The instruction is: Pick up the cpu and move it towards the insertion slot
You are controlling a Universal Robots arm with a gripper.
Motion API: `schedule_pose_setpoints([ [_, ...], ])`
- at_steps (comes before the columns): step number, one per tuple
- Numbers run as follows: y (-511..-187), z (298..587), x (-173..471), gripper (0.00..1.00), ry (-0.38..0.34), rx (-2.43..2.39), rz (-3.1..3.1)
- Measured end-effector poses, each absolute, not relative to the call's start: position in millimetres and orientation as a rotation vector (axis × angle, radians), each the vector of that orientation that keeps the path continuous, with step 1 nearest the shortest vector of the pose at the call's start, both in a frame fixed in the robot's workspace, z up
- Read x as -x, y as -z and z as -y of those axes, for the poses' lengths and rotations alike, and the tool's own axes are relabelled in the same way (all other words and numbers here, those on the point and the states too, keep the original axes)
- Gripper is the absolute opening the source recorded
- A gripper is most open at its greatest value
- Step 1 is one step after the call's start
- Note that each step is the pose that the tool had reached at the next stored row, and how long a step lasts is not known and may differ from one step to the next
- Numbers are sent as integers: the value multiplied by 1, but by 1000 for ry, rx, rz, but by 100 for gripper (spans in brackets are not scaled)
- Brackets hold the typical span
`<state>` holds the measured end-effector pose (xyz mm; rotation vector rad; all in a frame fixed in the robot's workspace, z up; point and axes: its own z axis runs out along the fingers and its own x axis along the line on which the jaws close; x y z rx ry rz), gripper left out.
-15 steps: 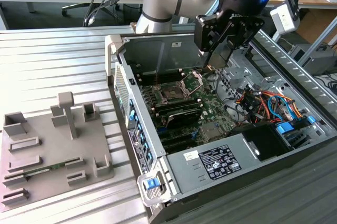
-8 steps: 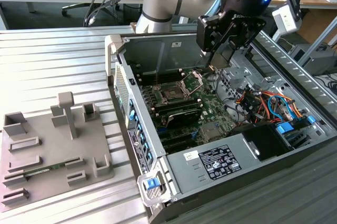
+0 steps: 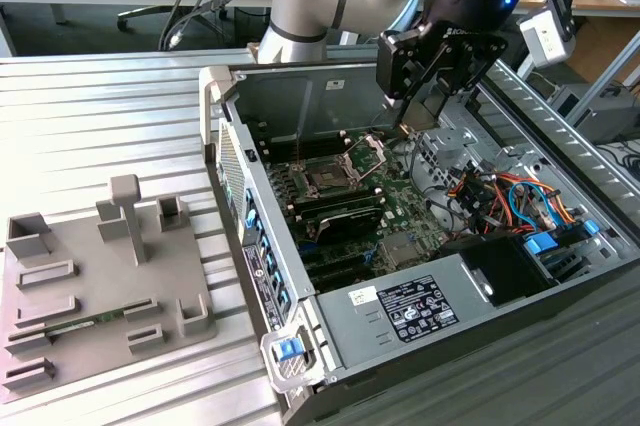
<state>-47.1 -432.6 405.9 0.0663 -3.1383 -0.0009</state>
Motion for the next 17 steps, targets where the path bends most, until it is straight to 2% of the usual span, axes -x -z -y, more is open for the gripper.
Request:
schedule_pose_setpoints([
  [17,-404,433,38,55,1,-66,3138],
])
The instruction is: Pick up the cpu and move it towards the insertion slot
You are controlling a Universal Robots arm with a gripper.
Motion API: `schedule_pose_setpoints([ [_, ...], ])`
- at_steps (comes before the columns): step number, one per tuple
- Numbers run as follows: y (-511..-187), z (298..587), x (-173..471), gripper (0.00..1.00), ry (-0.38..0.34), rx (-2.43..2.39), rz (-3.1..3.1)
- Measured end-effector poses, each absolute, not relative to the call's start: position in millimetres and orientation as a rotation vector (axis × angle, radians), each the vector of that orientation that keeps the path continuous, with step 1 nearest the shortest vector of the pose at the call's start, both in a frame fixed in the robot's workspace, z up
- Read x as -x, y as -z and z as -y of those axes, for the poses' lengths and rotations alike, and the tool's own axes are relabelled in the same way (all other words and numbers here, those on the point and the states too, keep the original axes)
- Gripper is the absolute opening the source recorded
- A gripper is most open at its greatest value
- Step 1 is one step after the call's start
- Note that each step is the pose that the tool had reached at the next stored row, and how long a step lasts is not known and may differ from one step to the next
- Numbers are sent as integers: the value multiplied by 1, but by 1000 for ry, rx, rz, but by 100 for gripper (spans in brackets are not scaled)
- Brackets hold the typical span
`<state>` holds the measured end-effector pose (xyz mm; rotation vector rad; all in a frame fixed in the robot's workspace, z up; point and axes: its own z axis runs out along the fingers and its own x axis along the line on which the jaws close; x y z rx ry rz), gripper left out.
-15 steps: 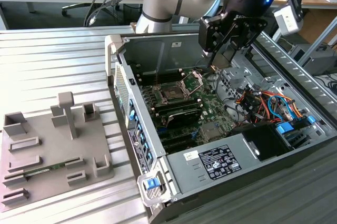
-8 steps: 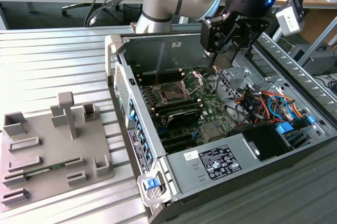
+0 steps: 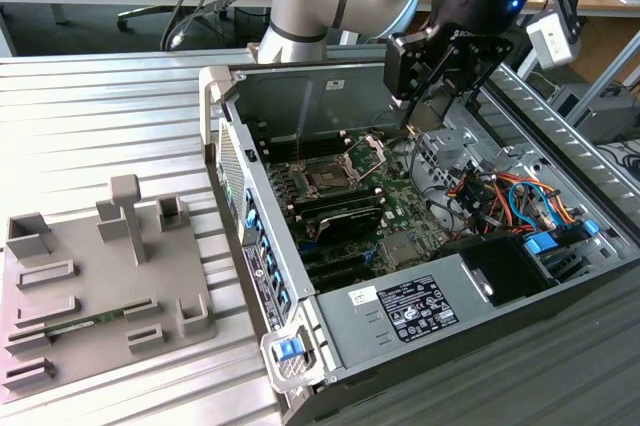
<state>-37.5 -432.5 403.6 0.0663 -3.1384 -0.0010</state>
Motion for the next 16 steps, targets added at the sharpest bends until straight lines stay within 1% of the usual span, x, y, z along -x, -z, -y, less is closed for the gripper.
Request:
schedule_pose_setpoints([
  [16,-400,433,30,55,1,-66,3138],
])
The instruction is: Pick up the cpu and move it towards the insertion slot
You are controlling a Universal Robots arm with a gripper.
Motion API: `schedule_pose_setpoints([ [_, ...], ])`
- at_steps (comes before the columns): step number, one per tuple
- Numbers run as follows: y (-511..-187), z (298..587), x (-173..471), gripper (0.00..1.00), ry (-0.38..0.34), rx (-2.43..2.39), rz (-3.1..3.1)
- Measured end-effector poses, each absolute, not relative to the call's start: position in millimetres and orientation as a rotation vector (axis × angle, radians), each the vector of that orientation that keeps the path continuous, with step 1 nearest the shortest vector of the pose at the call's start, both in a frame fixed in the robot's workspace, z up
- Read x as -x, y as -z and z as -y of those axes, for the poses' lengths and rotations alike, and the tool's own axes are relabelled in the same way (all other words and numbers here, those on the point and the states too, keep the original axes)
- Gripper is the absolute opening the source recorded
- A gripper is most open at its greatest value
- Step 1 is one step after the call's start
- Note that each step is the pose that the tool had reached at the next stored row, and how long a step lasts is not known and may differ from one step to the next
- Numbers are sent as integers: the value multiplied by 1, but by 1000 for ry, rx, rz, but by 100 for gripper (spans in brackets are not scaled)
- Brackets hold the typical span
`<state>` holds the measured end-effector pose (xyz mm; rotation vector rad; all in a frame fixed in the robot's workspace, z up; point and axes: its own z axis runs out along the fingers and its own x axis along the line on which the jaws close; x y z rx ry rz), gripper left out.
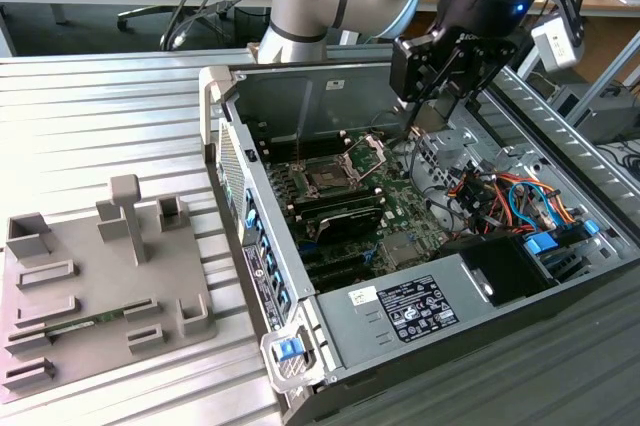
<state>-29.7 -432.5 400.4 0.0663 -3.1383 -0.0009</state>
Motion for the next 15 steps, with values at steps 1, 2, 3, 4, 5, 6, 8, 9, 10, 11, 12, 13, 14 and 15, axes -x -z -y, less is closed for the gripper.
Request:
schedule_pose_setpoints([
  [1,-400,433,29,55,1,-66,3138],
  [2,-399,433,27,55,1,-66,3138],
  [3,-398,433,25,55,1,-66,3138],
  [4,-398,433,24,55,1,-66,3138],
  [5,-398,433,24,55,1,-66,3138],
  [6,-398,433,24,55,1,-66,3138],
  [8,-397,433,23,55,1,-66,3138],
  [9,-397,433,23,55,1,-66,3138],
  [10,-397,433,22,55,1,-66,3138],
  [11,-396,433,22,55,1,-66,3138],
  [12,-396,433,21,55,1,-66,3138],
  [13,-396,433,20,55,1,-66,3138],
  [14,-396,433,20,55,1,-66,3138],
  [15,-396,433,20,55,1,-66,3138],
])
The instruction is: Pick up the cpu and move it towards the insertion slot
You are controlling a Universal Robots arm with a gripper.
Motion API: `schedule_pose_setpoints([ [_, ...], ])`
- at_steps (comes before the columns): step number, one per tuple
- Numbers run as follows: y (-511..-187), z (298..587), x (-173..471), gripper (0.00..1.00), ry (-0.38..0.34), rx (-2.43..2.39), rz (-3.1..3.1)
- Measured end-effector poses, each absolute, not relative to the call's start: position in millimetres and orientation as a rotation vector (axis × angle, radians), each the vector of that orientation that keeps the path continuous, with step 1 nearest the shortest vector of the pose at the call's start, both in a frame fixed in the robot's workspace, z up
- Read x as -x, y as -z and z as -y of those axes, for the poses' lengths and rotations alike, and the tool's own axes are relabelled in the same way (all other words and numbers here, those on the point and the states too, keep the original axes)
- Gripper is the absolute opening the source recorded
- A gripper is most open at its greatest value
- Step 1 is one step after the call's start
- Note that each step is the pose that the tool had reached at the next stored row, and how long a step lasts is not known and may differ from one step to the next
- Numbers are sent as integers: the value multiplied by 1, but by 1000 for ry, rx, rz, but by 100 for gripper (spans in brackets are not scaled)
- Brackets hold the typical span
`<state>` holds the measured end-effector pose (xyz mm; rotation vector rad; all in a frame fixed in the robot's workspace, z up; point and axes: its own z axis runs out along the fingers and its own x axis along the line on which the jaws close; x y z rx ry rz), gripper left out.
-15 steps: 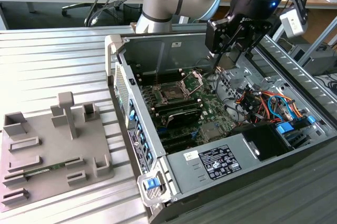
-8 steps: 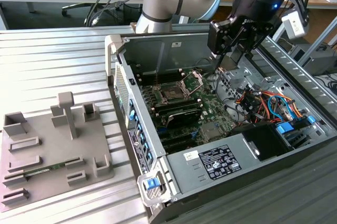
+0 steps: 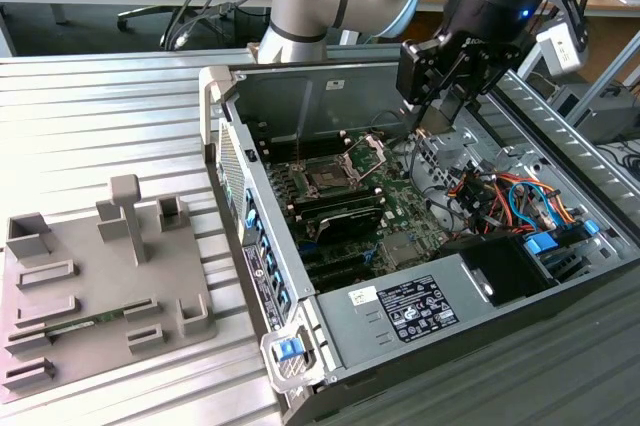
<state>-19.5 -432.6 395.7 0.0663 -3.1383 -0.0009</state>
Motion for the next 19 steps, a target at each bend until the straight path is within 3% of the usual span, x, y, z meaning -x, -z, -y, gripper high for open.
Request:
schedule_pose_setpoints([
  [19,-393,433,12,55,1,-66,3138],
])
